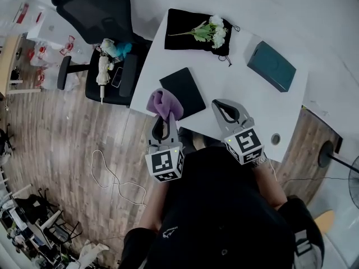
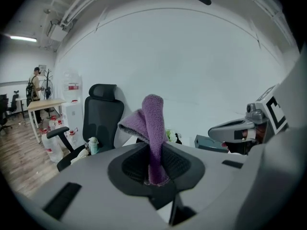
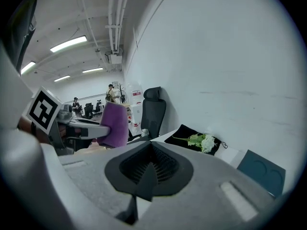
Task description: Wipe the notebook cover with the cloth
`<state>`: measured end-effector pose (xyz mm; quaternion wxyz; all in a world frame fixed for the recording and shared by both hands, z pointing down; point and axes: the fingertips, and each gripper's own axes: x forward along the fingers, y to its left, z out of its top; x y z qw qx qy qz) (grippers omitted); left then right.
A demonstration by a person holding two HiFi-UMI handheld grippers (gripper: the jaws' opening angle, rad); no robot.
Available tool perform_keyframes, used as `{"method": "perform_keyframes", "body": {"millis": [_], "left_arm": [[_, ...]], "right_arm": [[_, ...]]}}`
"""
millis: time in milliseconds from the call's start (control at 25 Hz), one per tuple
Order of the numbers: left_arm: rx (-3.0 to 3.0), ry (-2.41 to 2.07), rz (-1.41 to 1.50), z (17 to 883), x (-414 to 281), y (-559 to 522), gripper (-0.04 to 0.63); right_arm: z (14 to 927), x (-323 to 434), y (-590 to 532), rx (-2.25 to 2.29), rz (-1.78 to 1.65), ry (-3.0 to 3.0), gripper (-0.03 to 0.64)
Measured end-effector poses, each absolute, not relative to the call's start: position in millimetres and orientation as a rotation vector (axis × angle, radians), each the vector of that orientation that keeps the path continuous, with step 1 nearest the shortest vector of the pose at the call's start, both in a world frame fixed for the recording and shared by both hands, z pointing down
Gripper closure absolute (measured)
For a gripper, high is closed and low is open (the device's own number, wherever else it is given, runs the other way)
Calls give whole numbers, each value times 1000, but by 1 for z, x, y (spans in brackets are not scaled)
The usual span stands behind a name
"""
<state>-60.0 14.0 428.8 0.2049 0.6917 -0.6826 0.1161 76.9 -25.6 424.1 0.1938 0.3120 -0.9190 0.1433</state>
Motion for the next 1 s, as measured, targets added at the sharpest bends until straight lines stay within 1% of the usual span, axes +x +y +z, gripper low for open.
{"method": "perform_keyframes", "body": {"millis": [360,600,1000], "left_arm": [[2122,-1943,247,365,-49,-19,529],[2244,-1912,184,322,-38,-37,529],[2412,-1945,122,247,-36,-52,529]], "right_arm": [[355,96,-44,1042,289,-2665,612],[308,106,-53,1104,149,-2713,612],[250,126,-70,1240,9,-2753,612]]}}
